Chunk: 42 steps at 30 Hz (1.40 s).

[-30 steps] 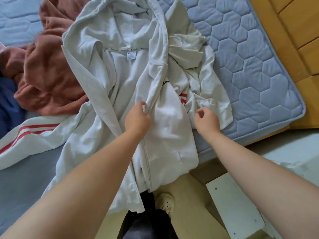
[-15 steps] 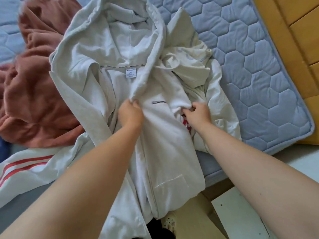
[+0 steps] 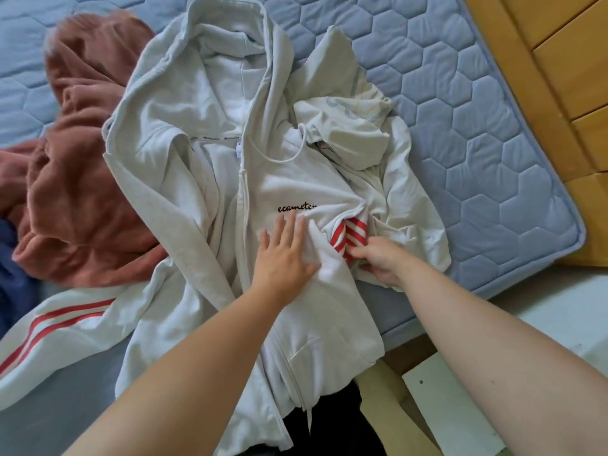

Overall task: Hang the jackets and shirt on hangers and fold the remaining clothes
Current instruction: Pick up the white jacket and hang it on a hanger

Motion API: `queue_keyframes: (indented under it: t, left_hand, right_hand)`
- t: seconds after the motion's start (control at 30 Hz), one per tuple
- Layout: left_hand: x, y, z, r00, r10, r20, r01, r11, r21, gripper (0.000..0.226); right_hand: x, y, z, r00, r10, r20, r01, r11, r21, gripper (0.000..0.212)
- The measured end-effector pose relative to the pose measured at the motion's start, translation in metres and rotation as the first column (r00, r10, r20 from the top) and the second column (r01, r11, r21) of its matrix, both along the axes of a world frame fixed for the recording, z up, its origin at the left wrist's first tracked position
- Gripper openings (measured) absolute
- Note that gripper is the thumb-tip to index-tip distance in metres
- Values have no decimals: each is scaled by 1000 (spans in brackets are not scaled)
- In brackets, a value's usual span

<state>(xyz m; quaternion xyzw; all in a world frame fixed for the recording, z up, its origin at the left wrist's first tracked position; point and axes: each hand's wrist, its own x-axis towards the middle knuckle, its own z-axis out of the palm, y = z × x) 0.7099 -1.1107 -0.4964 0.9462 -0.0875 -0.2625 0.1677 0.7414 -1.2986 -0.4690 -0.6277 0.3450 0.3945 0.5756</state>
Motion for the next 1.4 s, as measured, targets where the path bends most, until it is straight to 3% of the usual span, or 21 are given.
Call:
queue_keyframes:
  t: [0.13, 0.2, 0.27, 0.33, 0.37, 0.43, 0.5, 0.6, 0.67, 0.83, 0.9, 0.93, 0.97, 1.03, 1.07, 1.1, 1.17, 1.23, 1.3, 1.37, 1.4]
  left_hand:
    - [-2, 9, -17, 986, 74, -150, -62, 995, 83, 99]
    - [-4, 13, -24, 987, 12, -160, 10, 990, 138, 100]
    - [-5, 11, -28, 988, -51, -142, 77, 980, 184, 98]
    - [-5, 6, -32, 988, -64, -139, 97, 965, 242, 92]
    - [-4, 3, -32, 987, -58, -147, 96, 958, 271, 90]
    - [-1, -2, -30, 987, -36, -157, 82, 950, 302, 89]
    - [-1, -10, -25, 987, 28, -156, 15, 962, 273, 84]
    - [-11, -33, -13, 947, 287, -146, -285, 958, 37, 79]
    - [-24, -50, -9, 920, 364, -144, -382, 915, -128, 70]
    - [-45, -57, -16, 923, 279, -267, -306, 950, -66, 55]
    - [-39, -54, -20, 925, 243, -292, -274, 959, -69, 57]
    - [-34, -53, -20, 922, 234, -307, -268, 961, -72, 58]
    - [-31, -52, -21, 916, 233, -325, -268, 961, -67, 60]
    - [-30, -53, -21, 920, 218, -325, -246, 968, -46, 67]
    - [-33, -57, -19, 930, 193, -313, -217, 975, -42, 70]
    - [-36, -61, -17, 937, 167, -305, -189, 981, -42, 73]
    - [-42, -72, -10, 935, 153, -320, -168, 986, -21, 74]
    - [-41, -79, -6, 924, 149, -353, -158, 987, 4, 73]
    - [-39, -83, -5, 918, 80, -389, -81, 997, 15, 72]
    - [-39, -84, -1, 914, 10, -405, -9, 1000, 5, 70]
    - [-38, -84, 2, 911, 0, -412, -1, 1000, -4, 70]
  right_hand:
    - [4, -7, 11, 954, -291, 78, 282, 954, 102, 19]
    - [15, -20, 21, 981, 68, 182, -32, 980, -196, 22]
    - [32, -28, 37, 802, 587, 110, -435, 700, -566, 36]
    - [46, -29, 50, 735, 668, 120, -435, 599, -672, 46]
    - [51, -32, 51, 795, 579, 183, -379, 709, -594, 47]
    - [49, -45, 52, 960, 215, 179, -194, 973, -124, 46]
    - [27, -63, 39, 998, 65, -7, -63, 984, 164, 50]
    - [-23, -67, 17, 973, 183, -142, -164, 977, 140, 46]
    - [-47, -58, 7, 985, 100, -139, -89, 993, 82, 45]
    - [-23, -67, 40, 958, -266, -104, 276, 956, 99, 22]
    - [2, -87, 71, 989, -140, -43, 142, 988, 54, 35]
    - [15, -97, 86, 996, 86, -31, -88, 995, -46, 41]
    - [25, -104, 99, 915, 392, -95, -403, 895, -191, 45]
    - [38, -113, 114, 564, 760, -323, -781, 364, -508, 44]
    - [40, -115, 116, 501, 783, -369, -725, 147, -673, 36]
    - [41, -120, 116, 549, 775, -315, -558, 59, -827, 27]
    - [34, -132, 110, 596, 800, -61, -116, 11, -993, 24]
    - [28, -148, 103, 545, 838, 16, 68, -25, -997, 27]
    - [21, -157, 94, 543, 807, -233, -287, -82, -954, 34]
    - [8, -152, 86, 395, 737, -548, -724, -118, -680, 40]
    - [3, -144, 83, 342, 715, -610, -787, -137, -602, 45]
